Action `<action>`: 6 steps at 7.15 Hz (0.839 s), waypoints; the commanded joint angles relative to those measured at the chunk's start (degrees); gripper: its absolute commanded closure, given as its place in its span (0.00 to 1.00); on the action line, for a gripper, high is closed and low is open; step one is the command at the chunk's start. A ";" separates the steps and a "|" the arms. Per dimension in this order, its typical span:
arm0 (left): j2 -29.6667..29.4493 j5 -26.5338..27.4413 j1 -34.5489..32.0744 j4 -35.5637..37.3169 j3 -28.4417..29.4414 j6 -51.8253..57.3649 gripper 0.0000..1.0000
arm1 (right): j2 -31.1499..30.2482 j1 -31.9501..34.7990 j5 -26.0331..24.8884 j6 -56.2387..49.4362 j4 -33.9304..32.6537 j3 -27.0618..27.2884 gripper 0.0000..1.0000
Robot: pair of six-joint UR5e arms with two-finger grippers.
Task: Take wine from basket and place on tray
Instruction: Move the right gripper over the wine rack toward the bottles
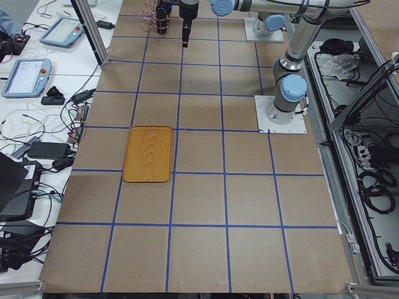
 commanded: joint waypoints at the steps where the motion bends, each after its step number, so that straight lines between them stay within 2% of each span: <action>1: -0.09 -0.05 0.00 0.00 0.00 -0.01 0.00 | -0.04 -1.34 -0.10 -0.54 -0.07 -0.03 0.00; 3: -0.09 -0.05 0.00 0.00 -0.17 -0.18 0.00 | 0.04 -5.98 2.17 -3.07 -0.15 -0.29 0.00; 4: -0.09 0.04 0.00 0.09 -0.35 -0.27 0.00 | 0.22 -9.57 6.27 -6.83 -1.20 -0.55 0.00; 6: 0.00 0.04 0.00 0.09 -0.35 -0.27 0.00 | 1.09 -13.46 5.45 -16.13 -3.56 -0.56 0.00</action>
